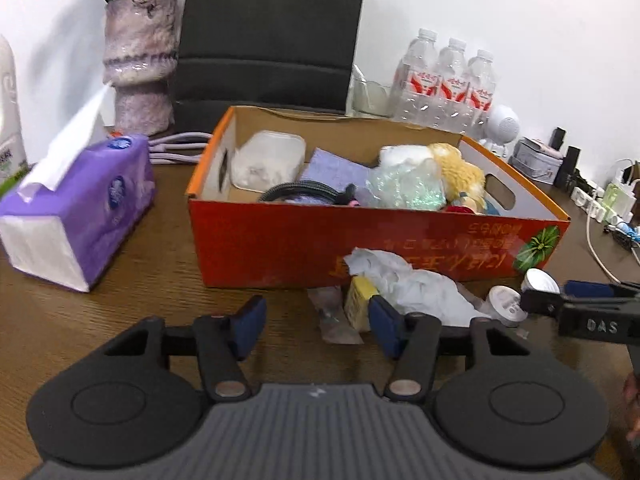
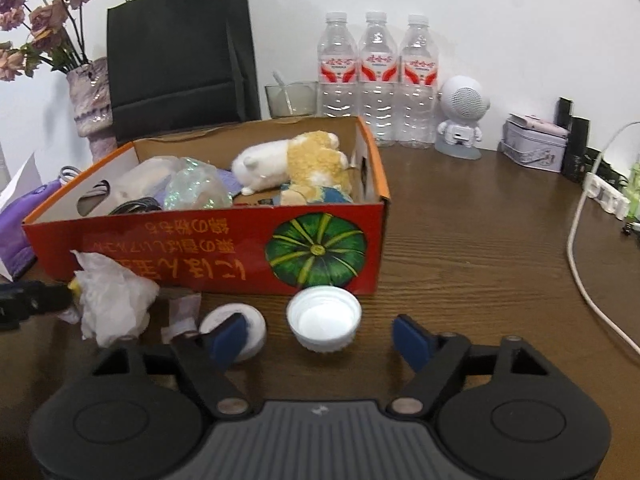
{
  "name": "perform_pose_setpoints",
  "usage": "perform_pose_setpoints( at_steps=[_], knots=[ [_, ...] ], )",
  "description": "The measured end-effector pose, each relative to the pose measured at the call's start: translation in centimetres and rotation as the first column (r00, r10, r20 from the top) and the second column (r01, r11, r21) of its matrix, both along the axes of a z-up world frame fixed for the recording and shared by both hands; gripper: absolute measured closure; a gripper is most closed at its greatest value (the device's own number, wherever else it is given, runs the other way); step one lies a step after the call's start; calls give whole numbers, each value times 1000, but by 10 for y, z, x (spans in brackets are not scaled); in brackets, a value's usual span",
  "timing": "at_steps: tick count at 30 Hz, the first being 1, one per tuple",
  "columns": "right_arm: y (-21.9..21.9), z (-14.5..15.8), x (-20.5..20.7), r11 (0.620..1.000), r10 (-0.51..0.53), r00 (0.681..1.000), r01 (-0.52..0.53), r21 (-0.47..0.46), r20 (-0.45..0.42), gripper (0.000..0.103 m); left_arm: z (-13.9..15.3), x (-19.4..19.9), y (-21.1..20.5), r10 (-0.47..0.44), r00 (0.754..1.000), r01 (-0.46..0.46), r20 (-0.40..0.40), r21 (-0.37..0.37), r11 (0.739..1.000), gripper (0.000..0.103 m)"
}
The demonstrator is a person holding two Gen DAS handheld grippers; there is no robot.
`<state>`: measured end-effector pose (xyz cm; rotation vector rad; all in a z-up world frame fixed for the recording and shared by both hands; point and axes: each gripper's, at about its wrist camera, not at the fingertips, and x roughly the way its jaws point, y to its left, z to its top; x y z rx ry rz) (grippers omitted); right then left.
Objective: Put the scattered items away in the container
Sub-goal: 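Grasp the white bottle cap with the right tool while the left tool grasps the yellow sponge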
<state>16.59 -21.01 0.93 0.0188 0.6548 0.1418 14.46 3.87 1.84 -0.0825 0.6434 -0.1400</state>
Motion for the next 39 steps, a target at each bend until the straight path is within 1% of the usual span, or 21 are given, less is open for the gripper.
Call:
perform_pose_setpoints(
  at_steps=[2,3,4,6,7,8,10,11,14,18,20,21,22,24,27,31,37,39],
  knots=[
    [2,1,2,1000,10,1000,-10,3,3,34,1,0,-2,-17,1000,18,13,-9,1000,49],
    [2,1,3,1000,16,1000,-16,6,3,37,1,1,-3,-29,999,29,17,-17,999,51],
    [2,1,2,1000,24,1000,-24,9,5,42,1,2,-5,-35,999,35,18,-22,999,55],
    [4,2,0,999,38,999,-38,7,12,45,0,6,-8,-33,999,33,8,-19,999,59],
    [5,2,0,999,42,999,-42,0,13,45,-1,9,-10,-33,999,33,3,-19,999,66],
    [6,3,-1,999,47,999,-47,-6,15,45,-1,11,-12,-39,999,39,1,-22,999,78],
    [5,3,-3,998,60,998,-60,8,12,45,-2,12,-14,-53,999,53,5,-27,998,87],
    [4,2,-3,997,65,998,-66,27,9,45,-2,11,-15,-57,998,57,6,-28,998,90],
    [1,2,-4,997,59,998,-60,41,11,45,-3,9,-13,-43,999,44,12,-37,998,91],
    [-1,2,-1,998,41,999,-42,54,15,45,0,4,-2,-33,999,35,21,-91,995,91],
    [-3,1,1,999,30,1000,-30,46,8,46,2,-1,0,-29,999,32,33,-100,994,91],
    [-4,1,1,999,27,1000,-28,46,10,50,2,-3,2,-26,999,30,43,-93,995,91],
    [-4,2,0,999,26,1000,-26,41,14,57,2,-6,3,-22,999,26,49,-85,996,91],
    [-4,2,-1,999,21,1000,-22,25,23,61,3,-8,5,-19,999,24,50,-88,996,91],
    [-7,2,1,999,16,1000,-16,39,19,61,6,-11,5,-23,997,30,67,-98,995,91],
    [-5,3,-2,1000,9,1000,-9,7,30,61,5,-11,3,-19,997,25,72,-83,996,91],
    [-8,2,-2,1000,-17,999,18,-10,35,57,9,-14,7,-7,996,16,88,-98,995,91],
    [-6,1,-2,1000,-9,999,10,-25,43,57,10,-16,5,-10,995,20,98,-94,995,91]
  ],
)
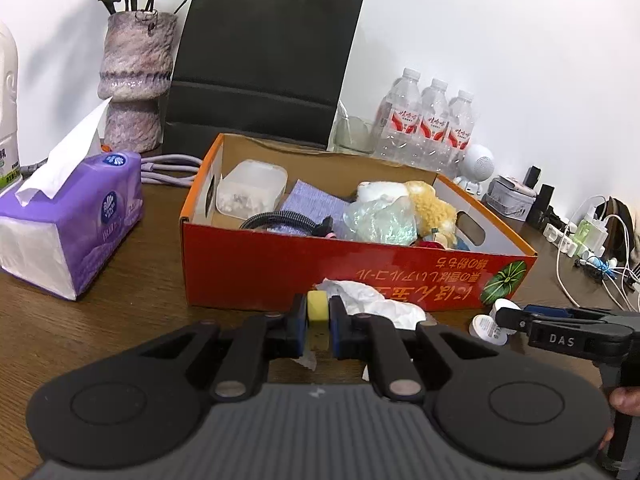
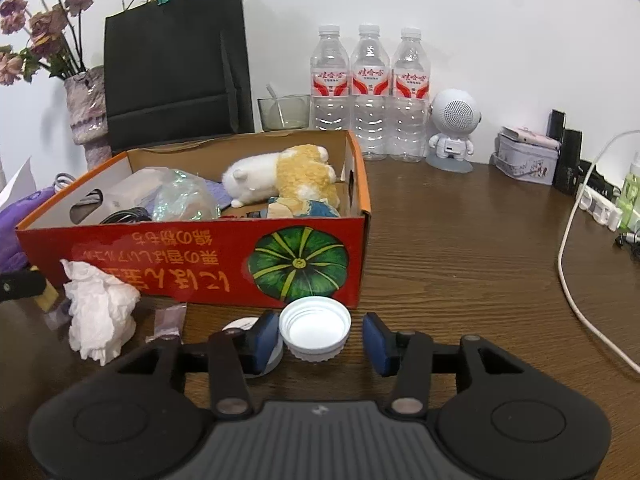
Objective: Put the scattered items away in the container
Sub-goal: 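Grasp the white bottle cap with the right tool while the left tool grasps the yellow sponge, then carry the bottle cap and yellow sponge over the cardboard box with both tools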
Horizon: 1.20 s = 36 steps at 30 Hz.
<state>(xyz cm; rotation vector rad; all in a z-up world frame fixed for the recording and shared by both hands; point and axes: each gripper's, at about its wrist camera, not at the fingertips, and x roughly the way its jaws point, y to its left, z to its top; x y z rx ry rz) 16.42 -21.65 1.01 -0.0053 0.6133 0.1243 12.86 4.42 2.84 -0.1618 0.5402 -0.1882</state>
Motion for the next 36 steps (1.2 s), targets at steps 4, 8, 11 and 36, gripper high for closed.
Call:
perform_pose_setpoints(
  at_steps=[4,8,11,36],
  knots=[
    [8,0,-4,991,126,992,-126,37,-9,56,2,-6,-2,-19,1000,19,20,-5,1000,91],
    [23,4,-15,985,173,984,-174,9,30,57,1,-15,1,-30,999,31,42,-18,999,91],
    [16,3,-5,990,131,991,-132,58,11,55,-2,-18,7,-20,999,21,31,-52,998,91],
    [20,9,-15,993,95,994,-99,67,58,64,-2,-22,-2,-35,998,35,51,-1,999,91]
  ],
)
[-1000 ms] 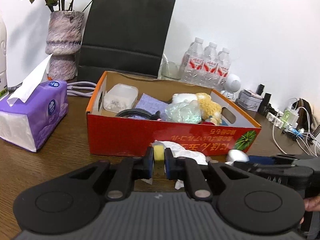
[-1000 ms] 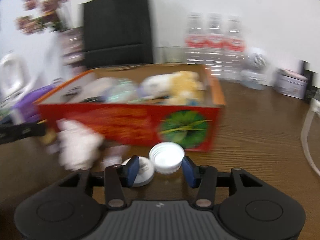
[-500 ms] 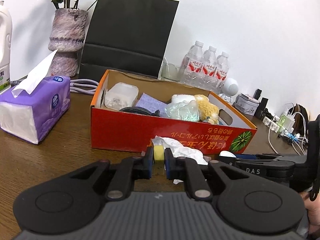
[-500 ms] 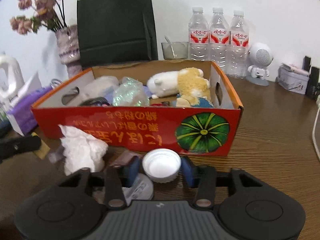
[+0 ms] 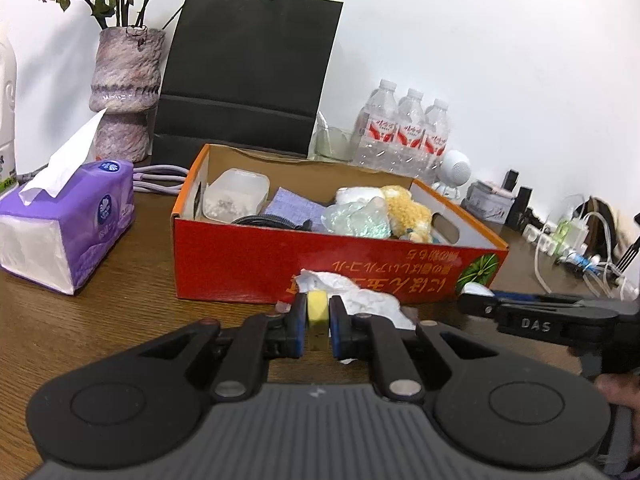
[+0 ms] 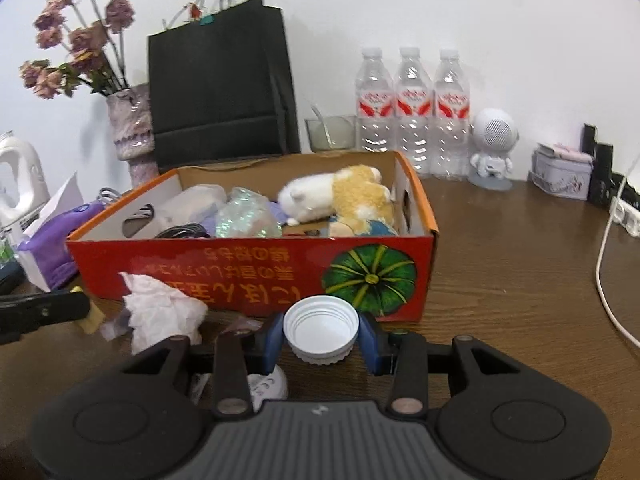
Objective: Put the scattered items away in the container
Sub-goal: 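Carry the bottle cap and yellow sponge over the cardboard box with both tools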
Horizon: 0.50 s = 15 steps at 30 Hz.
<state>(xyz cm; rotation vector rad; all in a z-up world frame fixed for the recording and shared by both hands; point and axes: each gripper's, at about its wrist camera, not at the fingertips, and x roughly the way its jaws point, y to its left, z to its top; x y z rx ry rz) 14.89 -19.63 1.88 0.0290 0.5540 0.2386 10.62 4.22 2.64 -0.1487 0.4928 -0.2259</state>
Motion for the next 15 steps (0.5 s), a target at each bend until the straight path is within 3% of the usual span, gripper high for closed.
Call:
perform_pose_setpoints(
  at_steps=[5,11,15],
  knots=[
    [9,8,-13,999,8,999,-7,-39,35,64,10,-19,-1,32,997,-35,72,38,999,91],
    [7,37,-83,999,35,989,-31,-30,141,64,28,-88,-14,106,980,-109,169,11,994,91],
    [9,50,-122,998,55,983,-51,-27,176,64,35,-124,-26,151,975,-152,164,-9,988,91]
  ],
)
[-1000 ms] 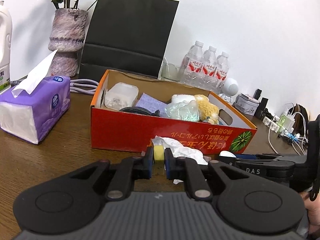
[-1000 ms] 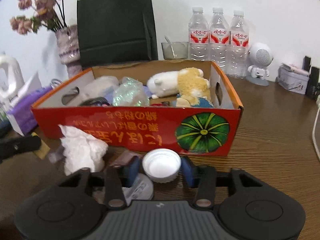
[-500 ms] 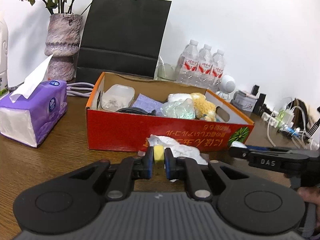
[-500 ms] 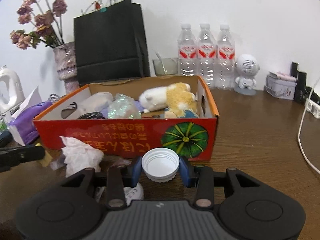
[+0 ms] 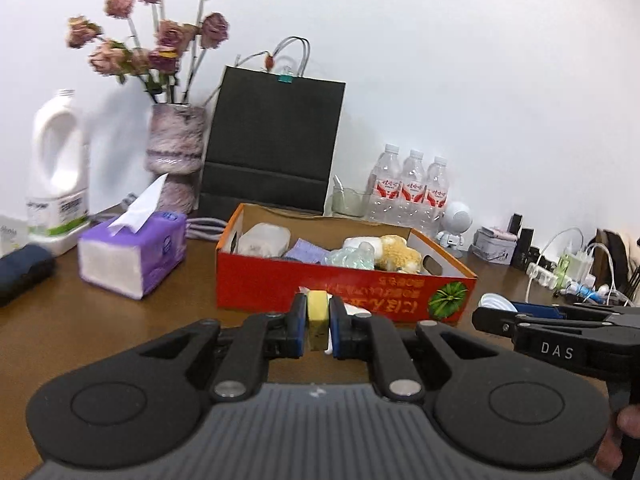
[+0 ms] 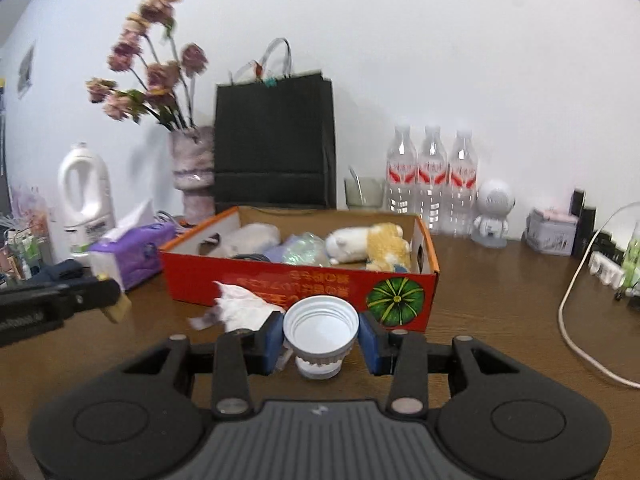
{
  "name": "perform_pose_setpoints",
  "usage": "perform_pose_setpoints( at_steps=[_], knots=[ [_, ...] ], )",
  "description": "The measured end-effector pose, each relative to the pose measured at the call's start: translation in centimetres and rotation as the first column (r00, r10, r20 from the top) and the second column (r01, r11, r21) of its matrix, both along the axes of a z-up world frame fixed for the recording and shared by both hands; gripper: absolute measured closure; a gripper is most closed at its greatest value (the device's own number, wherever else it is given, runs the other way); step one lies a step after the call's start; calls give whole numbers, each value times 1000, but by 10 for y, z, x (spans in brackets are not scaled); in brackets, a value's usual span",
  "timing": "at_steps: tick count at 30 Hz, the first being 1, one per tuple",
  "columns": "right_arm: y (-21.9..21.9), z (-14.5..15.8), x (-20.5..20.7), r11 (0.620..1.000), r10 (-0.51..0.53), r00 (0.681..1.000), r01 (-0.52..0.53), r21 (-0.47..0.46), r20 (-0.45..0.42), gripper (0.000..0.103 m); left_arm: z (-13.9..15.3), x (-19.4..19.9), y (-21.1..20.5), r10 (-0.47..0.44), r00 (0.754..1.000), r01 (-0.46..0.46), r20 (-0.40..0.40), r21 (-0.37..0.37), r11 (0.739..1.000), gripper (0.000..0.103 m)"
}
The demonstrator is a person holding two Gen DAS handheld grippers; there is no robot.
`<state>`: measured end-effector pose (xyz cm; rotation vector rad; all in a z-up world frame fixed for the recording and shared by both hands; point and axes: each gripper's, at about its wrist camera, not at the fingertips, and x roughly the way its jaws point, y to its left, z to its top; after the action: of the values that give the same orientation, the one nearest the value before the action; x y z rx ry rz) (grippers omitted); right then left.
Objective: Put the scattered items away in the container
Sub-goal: 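Carry the bottle cap and yellow sponge over the cardboard box with both tools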
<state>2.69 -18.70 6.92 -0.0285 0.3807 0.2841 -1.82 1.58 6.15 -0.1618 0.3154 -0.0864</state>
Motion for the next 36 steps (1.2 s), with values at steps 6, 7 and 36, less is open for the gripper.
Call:
perform_pose_setpoints(
  at_steps=[6,7,36],
  knots=[
    [0,9,-51,999,11,999,-14,49,48,64,3,-44,-17,20,998,-23,57,61,998,91],
    [1,8,-60,999,13,998,-16,45,63,64,4,-50,-19,16,998,-21,61,68,997,91],
    [6,32,32,998,-10,981,-2,63,193,64,16,83,7,-12,998,6,63,97,995,90]
  ],
)
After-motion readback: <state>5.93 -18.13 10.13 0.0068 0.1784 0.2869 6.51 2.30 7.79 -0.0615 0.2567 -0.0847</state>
